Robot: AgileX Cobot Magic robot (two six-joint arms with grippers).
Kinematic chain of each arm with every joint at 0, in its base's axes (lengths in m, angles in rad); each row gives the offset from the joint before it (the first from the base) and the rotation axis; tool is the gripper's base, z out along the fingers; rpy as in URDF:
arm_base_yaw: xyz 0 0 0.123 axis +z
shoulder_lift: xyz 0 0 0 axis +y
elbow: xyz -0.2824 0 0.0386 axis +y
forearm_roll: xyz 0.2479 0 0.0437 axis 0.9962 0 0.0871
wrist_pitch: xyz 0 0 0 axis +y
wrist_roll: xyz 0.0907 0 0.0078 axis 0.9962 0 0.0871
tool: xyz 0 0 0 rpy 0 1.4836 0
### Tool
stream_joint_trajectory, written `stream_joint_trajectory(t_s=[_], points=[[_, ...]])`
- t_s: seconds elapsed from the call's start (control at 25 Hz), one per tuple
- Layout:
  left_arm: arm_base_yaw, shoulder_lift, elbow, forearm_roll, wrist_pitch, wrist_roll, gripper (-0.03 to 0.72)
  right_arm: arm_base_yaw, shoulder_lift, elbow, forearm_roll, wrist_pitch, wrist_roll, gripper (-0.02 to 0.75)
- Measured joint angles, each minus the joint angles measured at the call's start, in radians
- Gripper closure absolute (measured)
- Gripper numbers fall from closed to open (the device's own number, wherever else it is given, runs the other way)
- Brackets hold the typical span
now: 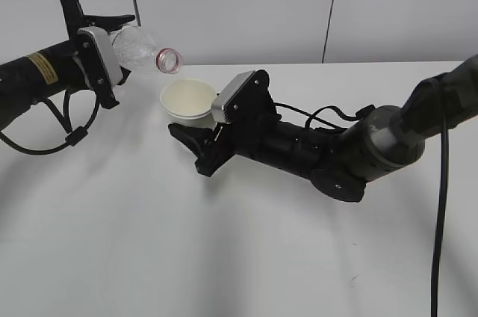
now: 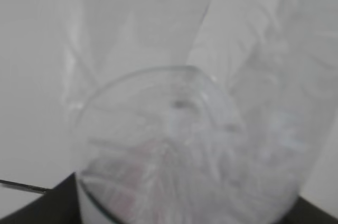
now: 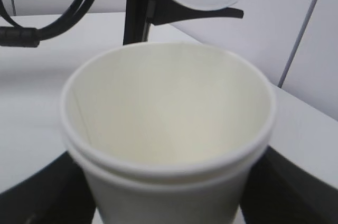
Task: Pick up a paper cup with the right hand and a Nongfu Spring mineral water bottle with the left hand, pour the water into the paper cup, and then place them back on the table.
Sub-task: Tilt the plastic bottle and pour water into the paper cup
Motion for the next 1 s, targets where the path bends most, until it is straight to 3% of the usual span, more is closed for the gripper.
stream_joint_trajectory(t_s=[1.0], points=[[-0.002, 0.000, 0.000, -0.004, 0.000, 0.118, 0.298, 0.000, 0.000, 0.000, -0.035, 0.033, 0.000, 0.213]])
